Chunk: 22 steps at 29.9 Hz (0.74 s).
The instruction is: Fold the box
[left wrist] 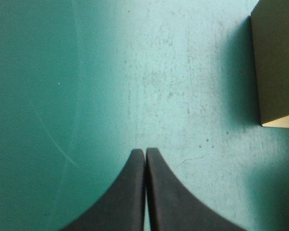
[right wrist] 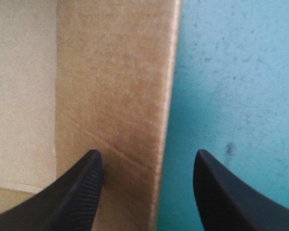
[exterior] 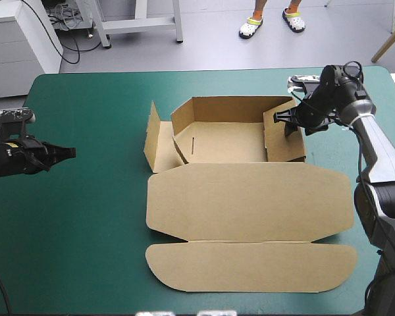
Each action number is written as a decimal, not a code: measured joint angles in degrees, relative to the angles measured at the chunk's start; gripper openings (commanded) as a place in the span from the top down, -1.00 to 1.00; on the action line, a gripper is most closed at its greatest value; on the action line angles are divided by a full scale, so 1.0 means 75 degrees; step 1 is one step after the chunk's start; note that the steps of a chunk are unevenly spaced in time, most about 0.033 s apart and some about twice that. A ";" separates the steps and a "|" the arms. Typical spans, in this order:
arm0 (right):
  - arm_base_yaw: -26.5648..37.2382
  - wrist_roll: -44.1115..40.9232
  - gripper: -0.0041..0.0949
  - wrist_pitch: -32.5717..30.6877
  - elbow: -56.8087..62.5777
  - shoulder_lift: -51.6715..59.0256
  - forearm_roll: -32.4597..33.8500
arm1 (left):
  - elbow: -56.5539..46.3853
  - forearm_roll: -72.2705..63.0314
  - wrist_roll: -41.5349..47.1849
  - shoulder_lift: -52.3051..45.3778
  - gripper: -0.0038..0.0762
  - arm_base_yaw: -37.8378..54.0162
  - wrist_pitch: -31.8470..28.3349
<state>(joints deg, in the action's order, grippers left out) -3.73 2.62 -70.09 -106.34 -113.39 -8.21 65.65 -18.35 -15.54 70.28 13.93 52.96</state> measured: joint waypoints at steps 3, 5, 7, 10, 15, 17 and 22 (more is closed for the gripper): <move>0.0000 0.0006 -0.15 0.0056 0.0000 -0.0112 -0.0030 | 0.0000 0.0000 -0.0009 0.0000 0.93 0.0000 0.0045; 0.0000 0.0006 -0.12 0.0097 0.0000 -0.0164 -0.0058 | 0.0000 0.0000 -0.0016 0.0000 0.93 0.0000 0.0055; 0.0000 0.0015 -0.02 0.0113 0.0000 -0.0181 -0.0056 | 0.0000 0.0000 -0.0016 0.0000 0.93 0.0000 0.0065; 0.0000 0.0073 0.21 0.0113 0.0000 -0.0190 -0.0102 | 0.0000 -0.0006 -0.0024 0.0000 0.93 0.0000 0.0065; 0.0000 0.0098 0.39 0.0113 0.0000 -0.0319 -0.0151 | 0.0000 -0.0021 -0.0024 0.0000 0.93 0.0000 0.0065; 0.0000 0.0108 0.39 0.0113 0.0000 -0.0390 -0.0171 | 0.0000 -0.0021 -0.0024 0.0000 0.93 0.0000 0.0071; 0.0000 0.0154 0.41 0.0113 0.0000 -0.0478 -0.0163 | 0.0003 -0.0021 -0.0024 0.0000 0.93 0.0000 0.0071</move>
<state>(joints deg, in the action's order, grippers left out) -3.73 3.77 -69.24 -106.34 -116.97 -9.43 65.67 -18.51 -15.73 70.28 13.93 53.49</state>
